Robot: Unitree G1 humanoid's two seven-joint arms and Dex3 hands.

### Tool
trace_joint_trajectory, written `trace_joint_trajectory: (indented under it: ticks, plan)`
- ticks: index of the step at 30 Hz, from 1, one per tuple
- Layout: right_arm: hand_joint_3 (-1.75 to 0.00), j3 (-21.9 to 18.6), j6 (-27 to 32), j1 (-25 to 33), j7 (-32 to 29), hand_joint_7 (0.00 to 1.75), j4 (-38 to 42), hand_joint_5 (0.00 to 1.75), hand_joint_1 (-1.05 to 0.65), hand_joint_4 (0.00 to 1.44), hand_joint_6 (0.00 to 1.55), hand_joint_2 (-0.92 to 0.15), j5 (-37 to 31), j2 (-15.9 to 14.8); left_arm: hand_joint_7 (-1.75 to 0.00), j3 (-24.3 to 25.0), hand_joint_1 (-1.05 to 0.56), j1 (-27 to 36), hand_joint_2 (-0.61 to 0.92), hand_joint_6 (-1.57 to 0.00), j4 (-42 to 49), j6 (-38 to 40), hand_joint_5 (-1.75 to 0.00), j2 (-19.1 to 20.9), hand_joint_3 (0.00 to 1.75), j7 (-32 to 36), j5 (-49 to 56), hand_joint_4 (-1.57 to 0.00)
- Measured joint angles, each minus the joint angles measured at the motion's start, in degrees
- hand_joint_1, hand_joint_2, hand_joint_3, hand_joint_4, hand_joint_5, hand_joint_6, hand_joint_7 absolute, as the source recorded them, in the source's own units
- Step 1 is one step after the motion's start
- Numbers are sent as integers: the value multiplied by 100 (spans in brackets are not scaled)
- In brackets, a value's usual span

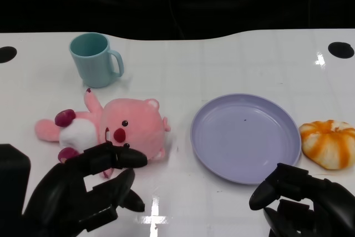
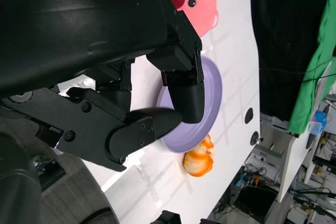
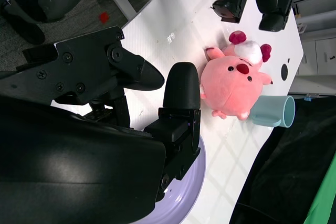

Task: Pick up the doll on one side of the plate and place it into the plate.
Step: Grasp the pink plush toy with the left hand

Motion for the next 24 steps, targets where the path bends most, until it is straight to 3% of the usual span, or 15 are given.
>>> trace_joint_trajectory:
  ticks: [6,11,24]
  plan:
    - [-85,1,-3,-16,3,144,54,174,-15,52,48,-77,9,22,-36,36,-46,-218,92,-63,-125,-586,-100,371,21,-168,457,-51]
    - [-85,-16,-12,-24,15,143,77,173,-14,52,48,-78,12,26,-16,-109,-57,-532,92,-52,-26,-1478,-78,961,17,-393,1446,-38]
    - [-84,5,-65,-19,6,142,75,173,-15,52,49,-78,-1,26,0,-652,-70,-1231,92,-30,513,-2455,-57,2129,5,-677,3769,-5]
